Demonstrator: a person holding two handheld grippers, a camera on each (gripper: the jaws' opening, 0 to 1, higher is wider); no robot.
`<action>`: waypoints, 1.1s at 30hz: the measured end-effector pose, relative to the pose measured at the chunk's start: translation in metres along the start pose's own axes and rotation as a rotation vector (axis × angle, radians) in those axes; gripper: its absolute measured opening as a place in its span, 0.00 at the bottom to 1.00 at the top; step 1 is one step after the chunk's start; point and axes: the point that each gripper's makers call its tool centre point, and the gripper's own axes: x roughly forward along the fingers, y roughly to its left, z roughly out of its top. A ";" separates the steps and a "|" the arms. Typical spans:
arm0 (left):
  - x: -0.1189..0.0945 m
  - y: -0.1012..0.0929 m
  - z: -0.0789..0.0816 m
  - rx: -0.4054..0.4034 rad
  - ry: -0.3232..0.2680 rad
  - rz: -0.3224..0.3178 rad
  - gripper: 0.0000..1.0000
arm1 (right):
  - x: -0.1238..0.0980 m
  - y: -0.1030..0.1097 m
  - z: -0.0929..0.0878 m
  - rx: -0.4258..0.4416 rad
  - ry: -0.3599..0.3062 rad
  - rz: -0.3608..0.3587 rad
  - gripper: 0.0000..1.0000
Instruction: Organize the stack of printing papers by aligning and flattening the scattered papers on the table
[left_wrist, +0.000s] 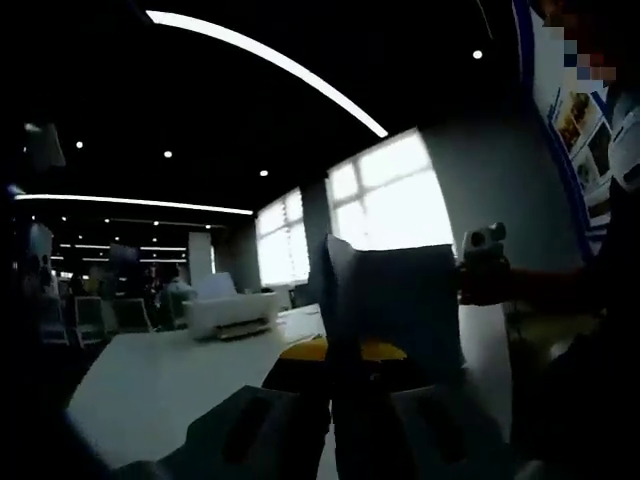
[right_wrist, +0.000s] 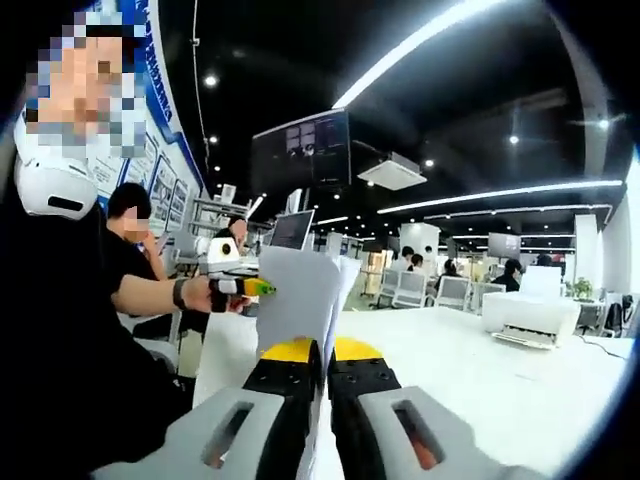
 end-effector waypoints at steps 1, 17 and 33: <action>0.000 -0.001 0.001 0.011 0.006 -0.003 0.11 | 0.000 -0.001 0.003 -0.004 -0.005 -0.002 0.01; 0.000 -0.012 0.015 -0.020 -0.001 -0.041 0.06 | -0.007 0.007 0.016 0.089 -0.033 0.034 0.00; 0.012 -0.015 0.018 -0.460 0.022 -0.100 0.06 | -0.012 -0.014 0.031 0.382 0.003 -0.095 0.00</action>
